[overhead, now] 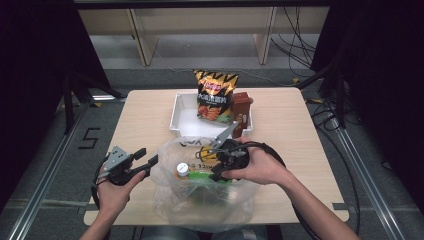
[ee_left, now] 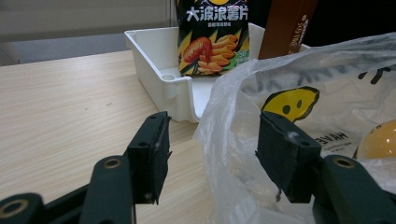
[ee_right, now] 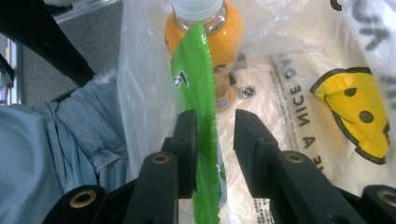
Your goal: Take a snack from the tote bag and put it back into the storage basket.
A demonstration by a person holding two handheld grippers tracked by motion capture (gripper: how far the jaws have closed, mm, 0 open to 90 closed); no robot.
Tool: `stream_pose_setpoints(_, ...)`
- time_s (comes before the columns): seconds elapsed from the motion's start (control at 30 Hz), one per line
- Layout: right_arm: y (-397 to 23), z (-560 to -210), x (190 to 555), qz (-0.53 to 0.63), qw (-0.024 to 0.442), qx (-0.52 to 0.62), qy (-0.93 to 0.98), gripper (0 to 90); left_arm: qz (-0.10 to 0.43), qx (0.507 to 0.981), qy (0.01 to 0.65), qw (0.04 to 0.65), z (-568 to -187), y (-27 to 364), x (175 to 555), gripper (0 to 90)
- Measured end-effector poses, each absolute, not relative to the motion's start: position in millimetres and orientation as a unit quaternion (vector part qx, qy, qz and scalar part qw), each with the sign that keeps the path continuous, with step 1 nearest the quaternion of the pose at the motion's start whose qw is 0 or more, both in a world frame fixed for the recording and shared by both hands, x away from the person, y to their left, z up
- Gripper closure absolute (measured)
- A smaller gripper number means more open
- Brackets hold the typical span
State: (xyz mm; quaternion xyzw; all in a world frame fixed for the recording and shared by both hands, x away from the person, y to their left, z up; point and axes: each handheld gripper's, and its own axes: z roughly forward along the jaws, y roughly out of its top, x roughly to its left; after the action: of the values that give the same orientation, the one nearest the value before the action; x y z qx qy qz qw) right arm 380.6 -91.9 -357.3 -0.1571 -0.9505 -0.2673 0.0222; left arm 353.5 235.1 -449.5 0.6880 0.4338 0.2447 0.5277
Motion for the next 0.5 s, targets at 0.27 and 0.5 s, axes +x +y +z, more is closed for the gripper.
stream_pose_setpoints(0.27, -79, -356, 381, -0.219, 0.029, -0.143, -0.965, 70.2, 0.245, 0.688, 0.434, 0.527, -450, 236, 353, 43.7)
stream_pose_setpoints(0.5, -71, -356, 380, -0.185, 0.029, -0.144, -0.972, 80.3, 0.244, 0.689, 0.434, 0.527, -450, 236, 354, 43.7)
